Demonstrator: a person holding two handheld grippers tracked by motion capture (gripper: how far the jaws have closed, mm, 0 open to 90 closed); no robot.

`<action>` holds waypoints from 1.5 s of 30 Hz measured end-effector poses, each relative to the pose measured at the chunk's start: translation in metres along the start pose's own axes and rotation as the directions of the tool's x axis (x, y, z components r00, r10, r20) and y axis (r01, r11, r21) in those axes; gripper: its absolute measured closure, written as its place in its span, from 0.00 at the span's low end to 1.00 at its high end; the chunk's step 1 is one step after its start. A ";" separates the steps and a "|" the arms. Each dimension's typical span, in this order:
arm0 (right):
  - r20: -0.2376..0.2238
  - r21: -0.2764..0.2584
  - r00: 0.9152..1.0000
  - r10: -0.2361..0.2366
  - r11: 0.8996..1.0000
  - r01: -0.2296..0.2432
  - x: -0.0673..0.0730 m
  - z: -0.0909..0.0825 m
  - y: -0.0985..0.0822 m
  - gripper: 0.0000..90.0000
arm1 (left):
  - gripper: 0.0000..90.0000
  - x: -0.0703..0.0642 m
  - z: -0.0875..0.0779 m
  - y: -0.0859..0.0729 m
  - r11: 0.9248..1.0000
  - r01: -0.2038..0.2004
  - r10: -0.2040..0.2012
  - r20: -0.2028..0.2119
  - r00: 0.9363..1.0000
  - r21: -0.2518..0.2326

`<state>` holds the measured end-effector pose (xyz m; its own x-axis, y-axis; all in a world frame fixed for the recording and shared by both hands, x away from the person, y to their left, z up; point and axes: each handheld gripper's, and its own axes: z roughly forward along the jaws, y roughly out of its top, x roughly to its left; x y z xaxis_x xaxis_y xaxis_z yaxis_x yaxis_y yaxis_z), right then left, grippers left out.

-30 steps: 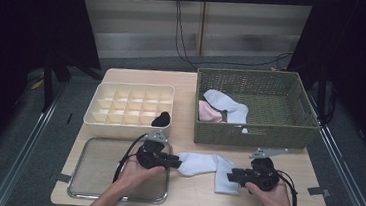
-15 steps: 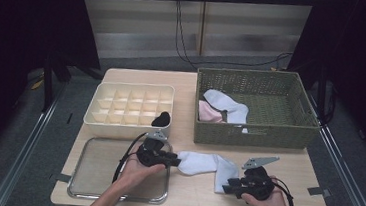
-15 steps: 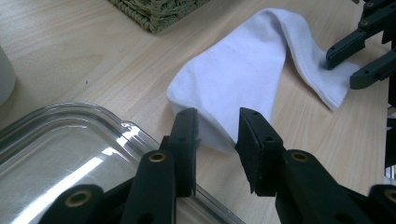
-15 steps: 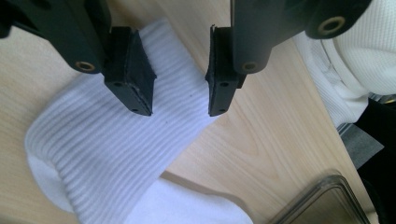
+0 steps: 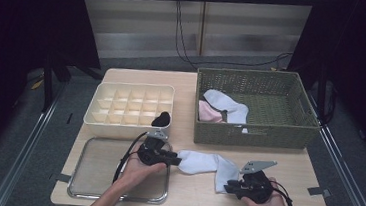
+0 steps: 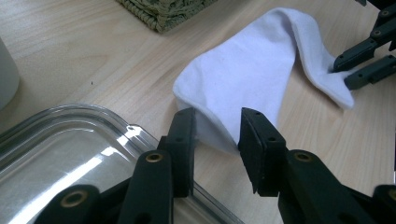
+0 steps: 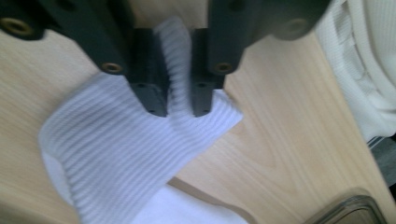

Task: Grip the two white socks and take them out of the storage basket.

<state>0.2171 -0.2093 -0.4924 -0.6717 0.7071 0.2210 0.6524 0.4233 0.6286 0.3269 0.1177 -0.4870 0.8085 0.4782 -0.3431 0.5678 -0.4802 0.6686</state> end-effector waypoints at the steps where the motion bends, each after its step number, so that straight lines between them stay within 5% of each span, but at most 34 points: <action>1: 0.006 0.001 1.000 0.003 1.000 -0.003 -0.001 0.000 0.000 0.91 | 0.73 0.001 0.000 0.001 1.000 -0.003 0.003 0.001 1.000 0.002; 6: -0.025 -0.005 0.998 0.061 0.998 -0.061 -0.005 0.000 0.003 0.96 | 0.73 0.002 0.000 0.002 1.000 0.006 -0.006 0.002 1.000 -0.009; 8: -0.068 -0.035 0.994 0.084 0.996 -0.087 -0.007 -0.004 0.006 0.96 | 0.81 0.003 0.001 0.003 0.999 0.042 -0.041 0.043 0.998 -0.015; 12: -0.092 -0.096 0.989 0.114 0.988 -0.123 -0.011 -0.015 0.009 0.96 | 0.91 -0.004 0.006 0.004 1.000 -0.015 0.015 0.007 1.000 0.021; 19: -0.116 -0.175 0.980 0.164 0.968 -0.182 -0.022 -0.036 0.008 0.96 | 1.00 0.001 0.002 0.004 1.000 -0.001 0.001 -0.017 1.000 -0.004; 23: -0.104 -0.209 0.977 0.185 0.956 -0.204 -0.028 -0.044 0.008 0.96 | 1.00 -0.001 -0.002 0.005 1.000 -0.005 0.005 -0.012 1.000 -0.019; 26: -0.110 -0.264 0.966 0.235 0.930 -0.257 -0.034 -0.053 0.007 0.96 | 1.00 -0.003 -0.008 0.005 1.000 -0.015 0.015 -0.005 1.000 -0.023; 33: -0.090 -0.317 0.950 0.300 0.895 -0.313 -0.044 -0.073 0.002 0.96 | 1.00 -0.014 -0.029 0.001 0.998 -0.030 0.033 0.050 0.998 -0.050; 40: -0.024 -0.354 0.922 0.388 0.859 -0.370 -0.054 -0.089 -0.008 0.96 | 1.00 -0.025 -0.046 -0.007 0.997 -0.049 0.054 0.093 0.994 -0.061; 45: 0.002 -0.319 0.910 0.414 0.863 -0.392 -0.059 -0.077 -0.012 0.96 | 1.00 -0.019 -0.037 -0.008 0.998 -0.041 0.044 0.085 0.995 -0.045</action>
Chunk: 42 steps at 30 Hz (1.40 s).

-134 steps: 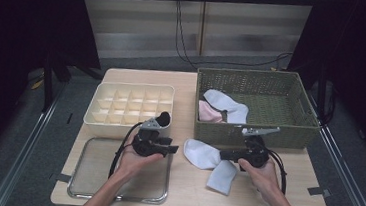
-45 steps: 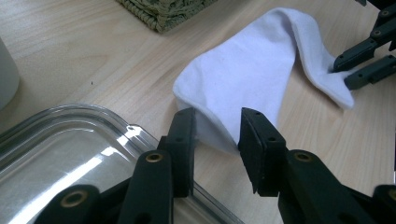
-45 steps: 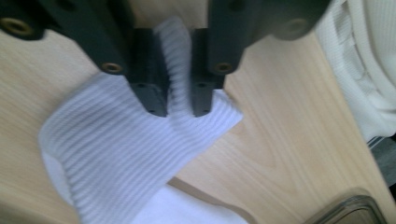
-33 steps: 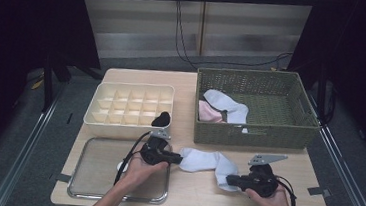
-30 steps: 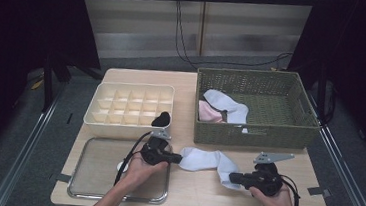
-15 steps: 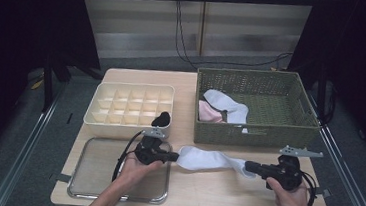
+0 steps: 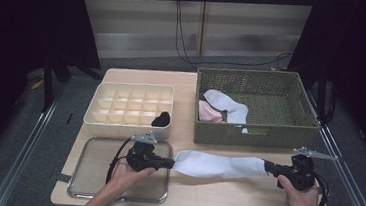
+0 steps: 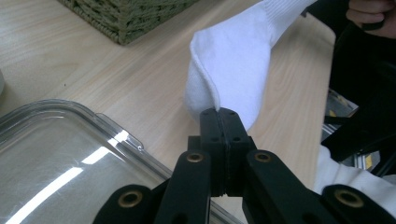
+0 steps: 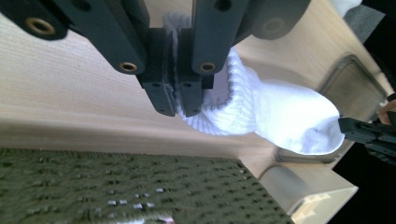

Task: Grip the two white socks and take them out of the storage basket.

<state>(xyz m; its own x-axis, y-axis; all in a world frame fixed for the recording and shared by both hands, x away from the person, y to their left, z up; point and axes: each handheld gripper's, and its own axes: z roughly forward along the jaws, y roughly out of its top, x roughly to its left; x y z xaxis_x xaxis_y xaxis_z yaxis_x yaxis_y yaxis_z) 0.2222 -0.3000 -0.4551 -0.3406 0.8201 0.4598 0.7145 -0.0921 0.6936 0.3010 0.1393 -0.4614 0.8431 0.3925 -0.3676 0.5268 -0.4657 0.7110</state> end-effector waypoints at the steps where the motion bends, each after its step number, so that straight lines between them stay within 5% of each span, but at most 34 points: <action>1: 0.003 0.008 1.000 0.005 1.000 -0.005 -0.002 0.004 -0.001 0.96 | 1.00 0.001 0.003 0.000 1.000 0.000 0.000 -0.002 1.000 0.004; 7: 0.059 0.074 0.998 -0.025 0.997 0.021 -0.014 0.024 -0.004 0.93 | 1.00 0.010 0.016 0.001 0.999 0.023 -0.022 -0.035 0.999 0.023; 15: 0.119 0.030 0.993 -0.013 1.000 0.010 -0.022 0.018 -0.001 0.82 | 0.99 0.013 0.014 -0.002 0.999 0.026 -0.024 -0.063 0.998 0.028; 22: 0.085 0.072 0.996 -0.028 0.997 0.022 -0.020 0.026 -0.005 0.75 | 0.95 0.014 0.013 0.000 0.999 0.027 -0.025 -0.059 0.998 0.025; 33: 0.123 0.146 0.990 -0.063 0.988 0.045 -0.021 0.039 -0.008 0.73 | 0.74 0.026 0.018 0.008 0.998 0.049 -0.046 -0.112 0.993 0.027; 37: 0.137 0.164 0.987 -0.084 0.985 0.061 -0.020 0.043 -0.009 0.73 | 0.75 0.028 0.021 0.007 0.998 0.048 -0.045 -0.115 0.992 0.028; 42: 0.147 0.170 0.983 -0.111 0.982 0.086 -0.018 0.047 -0.010 0.79 | 0.94 0.029 0.022 0.006 0.997 0.055 -0.049 -0.110 0.993 0.058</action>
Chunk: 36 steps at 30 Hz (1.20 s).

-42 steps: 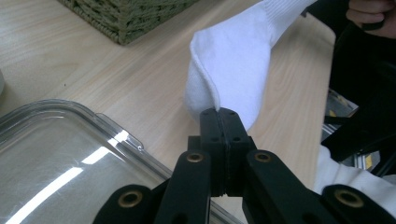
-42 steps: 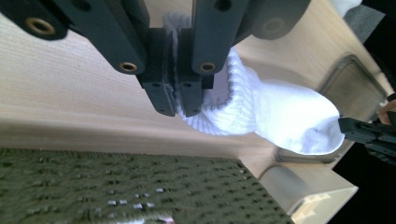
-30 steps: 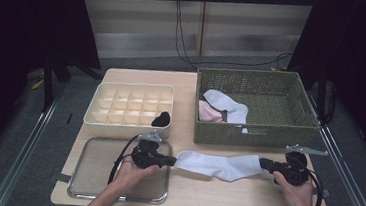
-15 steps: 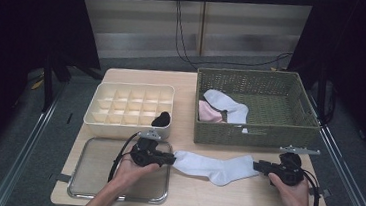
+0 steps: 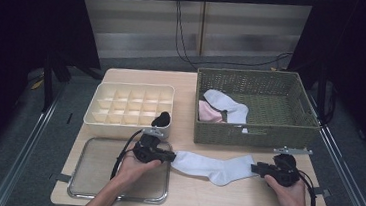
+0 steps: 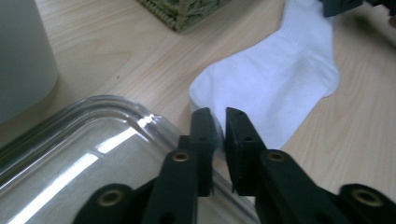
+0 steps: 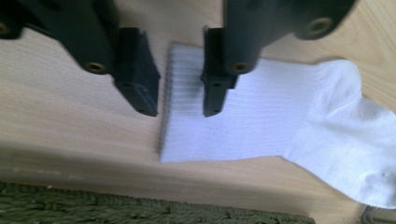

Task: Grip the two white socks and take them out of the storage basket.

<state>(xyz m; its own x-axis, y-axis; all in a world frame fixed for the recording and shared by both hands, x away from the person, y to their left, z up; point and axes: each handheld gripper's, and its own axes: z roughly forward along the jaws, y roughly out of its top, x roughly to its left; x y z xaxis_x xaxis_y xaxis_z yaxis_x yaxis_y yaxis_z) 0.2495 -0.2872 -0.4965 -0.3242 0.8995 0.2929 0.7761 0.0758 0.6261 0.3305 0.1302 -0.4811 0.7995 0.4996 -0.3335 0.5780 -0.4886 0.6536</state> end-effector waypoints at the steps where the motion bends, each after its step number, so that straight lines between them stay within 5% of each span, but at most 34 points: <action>1: -0.007 0.007 1.000 -0.001 1.000 0.001 0.001 0.000 0.000 0.85 | 0.97 0.000 0.000 0.000 1.000 0.004 -0.004 0.014 1.000 0.000; 4: -0.022 0.011 1.000 -0.004 1.000 0.004 0.001 -0.001 0.000 0.95 | 1.00 -0.003 0.002 0.000 1.000 0.002 -0.002 0.040 0.999 0.002; 11: -0.046 -0.015 0.999 0.011 1.000 -0.012 -0.004 -0.016 -0.002 0.96 | 1.00 -0.019 0.006 0.003 1.000 -0.027 0.027 0.055 0.998 -0.003; 20: -0.037 -0.026 0.999 0.029 0.999 -0.030 -0.012 -0.025 -0.008 0.94 | 1.00 -0.024 0.012 -0.005 0.999 -0.039 0.038 0.052 0.998 0.011; 36: -0.064 -0.079 0.998 0.025 0.996 -0.030 -0.005 -0.024 0.000 0.63 | 0.73 -0.023 0.000 0.000 0.997 -0.047 0.048 0.018 0.999 -0.057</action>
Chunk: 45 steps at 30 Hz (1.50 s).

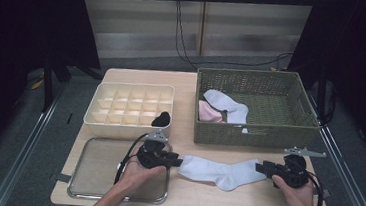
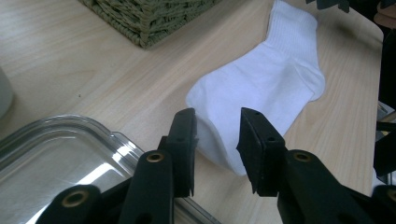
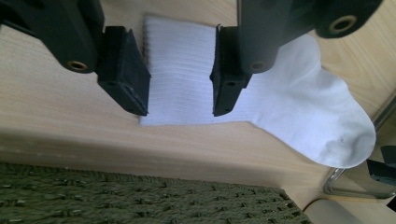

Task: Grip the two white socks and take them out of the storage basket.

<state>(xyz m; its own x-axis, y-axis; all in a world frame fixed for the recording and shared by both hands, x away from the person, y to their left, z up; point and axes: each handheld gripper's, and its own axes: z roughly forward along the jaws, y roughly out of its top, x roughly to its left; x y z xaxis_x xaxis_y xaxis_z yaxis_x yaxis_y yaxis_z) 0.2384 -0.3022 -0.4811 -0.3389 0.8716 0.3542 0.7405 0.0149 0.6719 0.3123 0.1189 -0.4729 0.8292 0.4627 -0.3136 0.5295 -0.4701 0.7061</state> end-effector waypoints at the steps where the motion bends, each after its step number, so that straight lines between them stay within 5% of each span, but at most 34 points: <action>1: -0.003 -0.001 1.000 0.003 1.000 -0.003 0.000 0.000 0.000 0.61 | 0.70 0.000 -0.002 0.000 1.000 0.002 -0.002 0.000 1.000 -0.005; 8: -0.031 -0.003 1.000 0.000 1.000 0.000 0.006 -0.001 0.003 0.57 | 0.57 0.005 -0.021 -0.008 1.000 0.007 -0.008 -0.036 0.999 -0.022; 23: -0.117 -0.043 0.991 -0.063 0.997 0.058 0.033 0.006 0.032 0.56 | 0.58 -0.002 -0.036 -0.018 0.998 -0.030 0.031 0.025 0.999 -0.053; 25: -0.127 -0.059 0.989 -0.076 0.996 0.069 0.036 0.005 0.036 0.57 | 0.58 -0.001 -0.039 -0.021 0.997 -0.064 0.063 -0.014 0.998 -0.052; 45: -0.143 -0.177 0.981 -0.134 0.978 0.108 0.046 -0.022 0.082 0.59 | 0.49 0.002 -0.059 -0.042 0.998 -0.003 0.001 -0.033 0.999 -0.056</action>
<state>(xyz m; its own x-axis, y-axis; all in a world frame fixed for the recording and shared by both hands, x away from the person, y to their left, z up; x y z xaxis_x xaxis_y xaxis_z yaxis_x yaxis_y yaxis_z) 0.2708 -0.2721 -0.3954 -0.5149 0.7824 0.3503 0.5851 0.0221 0.8106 0.2810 0.1832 -0.4657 0.8234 0.4868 -0.2914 0.5159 -0.4285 0.7418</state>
